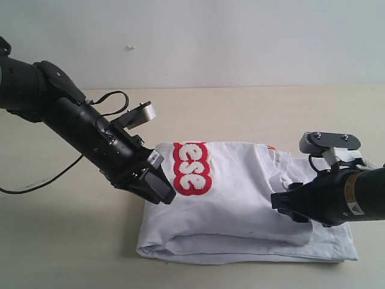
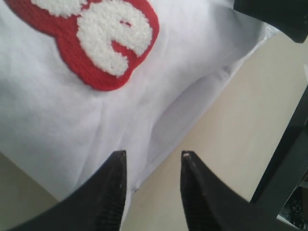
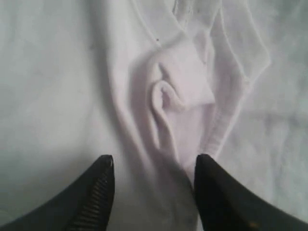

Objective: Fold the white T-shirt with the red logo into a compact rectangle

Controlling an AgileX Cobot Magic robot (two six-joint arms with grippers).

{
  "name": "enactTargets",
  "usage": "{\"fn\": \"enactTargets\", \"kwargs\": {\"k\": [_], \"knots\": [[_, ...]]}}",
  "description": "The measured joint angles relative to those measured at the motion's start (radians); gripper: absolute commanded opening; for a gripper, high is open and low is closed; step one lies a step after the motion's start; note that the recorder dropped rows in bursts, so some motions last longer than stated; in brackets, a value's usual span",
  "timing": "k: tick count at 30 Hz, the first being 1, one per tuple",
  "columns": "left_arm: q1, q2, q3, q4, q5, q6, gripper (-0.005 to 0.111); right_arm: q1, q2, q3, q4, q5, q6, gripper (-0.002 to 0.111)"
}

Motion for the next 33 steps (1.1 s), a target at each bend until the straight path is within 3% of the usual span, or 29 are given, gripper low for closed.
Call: {"fn": "enactTargets", "kwargs": {"k": [5,7,10,17,21,24,33], "knots": [[0.0,0.0,0.0,0.0,0.0,0.0,0.038,0.0,0.036,0.0,-0.011,-0.014,0.004,0.049],[0.0,0.0,0.0,0.0,-0.001,0.0,0.038,0.0,0.053,0.0,-0.014,-0.023,0.004,0.038],[0.0,0.0,0.0,0.0,-0.002,0.0,0.038,0.0,0.065,0.0,-0.029,-0.054,-0.001,0.0],[0.0,-0.047,0.0,0.0,0.009,0.0,0.038,0.0,0.019,-0.005,-0.036,-0.1,-0.036,0.0],[-0.031,-0.083,0.01,0.0,0.137,0.0,0.038,0.0,-0.083,-0.01,-0.036,-0.138,-0.036,0.0],[-0.073,-0.083,0.064,0.021,0.127,0.0,0.038,0.0,-0.151,-0.01,-0.036,-0.143,-0.036,0.0],[-0.082,-0.083,0.158,-0.01,0.121,0.004,0.038,0.0,-0.247,-0.07,-0.029,-0.143,-0.006,0.0]]}}
